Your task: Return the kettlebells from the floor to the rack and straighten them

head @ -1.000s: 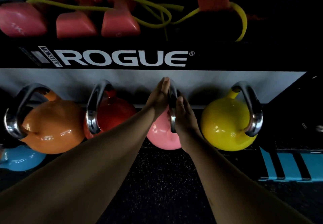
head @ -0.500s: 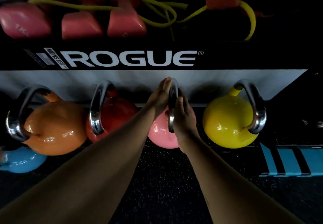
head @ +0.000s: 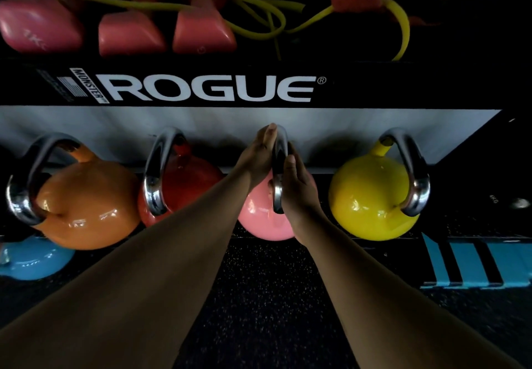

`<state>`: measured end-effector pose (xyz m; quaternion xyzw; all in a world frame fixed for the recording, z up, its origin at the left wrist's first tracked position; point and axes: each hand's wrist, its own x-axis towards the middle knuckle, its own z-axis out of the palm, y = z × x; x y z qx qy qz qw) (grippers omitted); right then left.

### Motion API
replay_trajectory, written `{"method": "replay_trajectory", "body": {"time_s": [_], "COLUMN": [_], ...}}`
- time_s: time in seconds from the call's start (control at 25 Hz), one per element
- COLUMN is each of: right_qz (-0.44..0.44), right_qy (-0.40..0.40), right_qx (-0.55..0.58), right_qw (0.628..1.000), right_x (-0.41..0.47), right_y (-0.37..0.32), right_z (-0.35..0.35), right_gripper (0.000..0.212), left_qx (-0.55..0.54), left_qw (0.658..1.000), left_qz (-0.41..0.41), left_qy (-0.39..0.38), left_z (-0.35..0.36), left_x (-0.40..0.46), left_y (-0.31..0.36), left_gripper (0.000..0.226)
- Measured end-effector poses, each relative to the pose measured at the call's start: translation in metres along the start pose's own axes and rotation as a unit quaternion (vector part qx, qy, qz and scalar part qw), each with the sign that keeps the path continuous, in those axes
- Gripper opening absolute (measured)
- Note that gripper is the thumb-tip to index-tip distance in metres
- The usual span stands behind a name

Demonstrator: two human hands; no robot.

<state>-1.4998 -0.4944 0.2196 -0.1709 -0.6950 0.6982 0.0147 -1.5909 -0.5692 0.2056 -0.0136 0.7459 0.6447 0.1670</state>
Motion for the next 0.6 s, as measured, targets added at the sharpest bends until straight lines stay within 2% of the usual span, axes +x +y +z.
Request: {"method": "replay_trajectory", "body": {"time_s": [0.08,0.16,0.24,0.4,0.52,0.6], "right_qz": [-0.007,-0.009,-0.017,-0.069,-0.106,-0.121], "right_qy": [-0.022,-0.046,-0.056,-0.049,-0.002,0.013], "right_qx": [-0.05,-0.122,-0.207,-0.352,-0.406,-0.449], "right_qw": [0.998,0.991,0.977,0.932,0.908,0.885], "right_x": [-0.001,0.0,-0.002,-0.015,-0.021,-0.023], "right_y": [-0.005,-0.012,-0.021,-0.034,-0.039,-0.039], "right_z": [-0.005,-0.014,-0.03,-0.075,-0.119,-0.145], "right_gripper": [0.045,0.043,0.039,0.036,0.03,0.028], "left_qx": [0.085,0.207,0.308,0.452,0.537,0.547], "left_qw": [0.996,0.977,0.948,0.876,0.81,0.804], "left_qz": [0.016,0.027,0.042,0.154,0.233,0.233], "left_qy": [0.012,0.035,0.061,0.07,0.024,-0.029], "left_z": [0.0,-0.001,-0.002,-0.003,0.008,0.024], "left_x": [-0.004,-0.009,-0.015,-0.037,-0.064,-0.084], "left_y": [0.01,0.026,0.038,0.043,0.052,0.06], "left_gripper": [0.049,0.047,0.042,0.02,0.017,0.022]}}
